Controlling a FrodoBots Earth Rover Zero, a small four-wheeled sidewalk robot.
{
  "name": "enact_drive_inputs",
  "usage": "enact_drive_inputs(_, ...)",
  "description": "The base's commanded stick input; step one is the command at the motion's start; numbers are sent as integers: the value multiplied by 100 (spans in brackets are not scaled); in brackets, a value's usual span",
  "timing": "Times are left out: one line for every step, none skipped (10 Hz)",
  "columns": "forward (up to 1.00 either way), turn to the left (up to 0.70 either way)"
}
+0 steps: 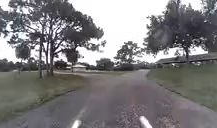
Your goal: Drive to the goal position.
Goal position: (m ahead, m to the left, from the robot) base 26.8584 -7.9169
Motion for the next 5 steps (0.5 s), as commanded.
enact_drive_inputs(70,0)
enact_drive_inputs(70,0)
enact_drive_inputs(70,0)
enact_drive_inputs(70,0)
enact_drive_inputs(70,0)
